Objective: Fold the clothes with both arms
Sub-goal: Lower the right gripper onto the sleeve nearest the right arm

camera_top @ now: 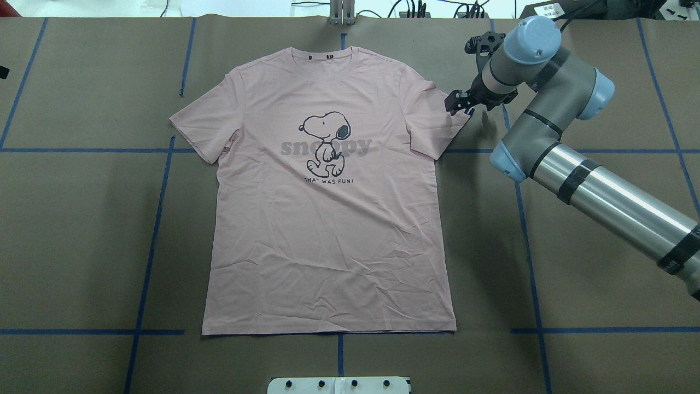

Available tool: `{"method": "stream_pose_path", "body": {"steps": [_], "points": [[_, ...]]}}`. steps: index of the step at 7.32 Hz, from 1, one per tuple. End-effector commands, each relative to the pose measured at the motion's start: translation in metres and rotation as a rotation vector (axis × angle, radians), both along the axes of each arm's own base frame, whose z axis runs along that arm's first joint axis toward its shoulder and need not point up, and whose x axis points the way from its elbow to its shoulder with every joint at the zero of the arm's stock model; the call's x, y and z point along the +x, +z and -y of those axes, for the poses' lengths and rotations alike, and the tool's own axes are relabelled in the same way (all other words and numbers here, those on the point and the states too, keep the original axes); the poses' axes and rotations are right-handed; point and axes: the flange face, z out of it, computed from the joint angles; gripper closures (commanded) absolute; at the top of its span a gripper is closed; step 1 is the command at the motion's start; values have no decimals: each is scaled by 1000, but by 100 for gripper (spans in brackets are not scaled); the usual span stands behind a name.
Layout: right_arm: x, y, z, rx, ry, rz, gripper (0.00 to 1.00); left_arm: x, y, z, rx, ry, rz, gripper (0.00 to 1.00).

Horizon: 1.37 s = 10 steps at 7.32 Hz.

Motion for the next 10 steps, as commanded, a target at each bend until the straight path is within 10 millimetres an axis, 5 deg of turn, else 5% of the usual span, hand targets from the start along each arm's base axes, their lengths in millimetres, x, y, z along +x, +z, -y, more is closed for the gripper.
{"method": "stream_pose_path", "body": {"steps": [1,3,5,7,10], "points": [[-3,1,0,-2,-1,-4,28,0,2,-1,-3,0,1,0],[-1,0,0,0,-3,-1,66,-1,5,-3,-9,0,2,0],[-1,-2,0,5,-7,2,94,-1,4,-3,-7,-1,1,0],[-2,-21,1,22,-1,24,100,-2,5,-3,-10,-2,1,0],[-15,-77,-20,31,30,120,100,-2,6,-4,-11,-2,1,0]]}}
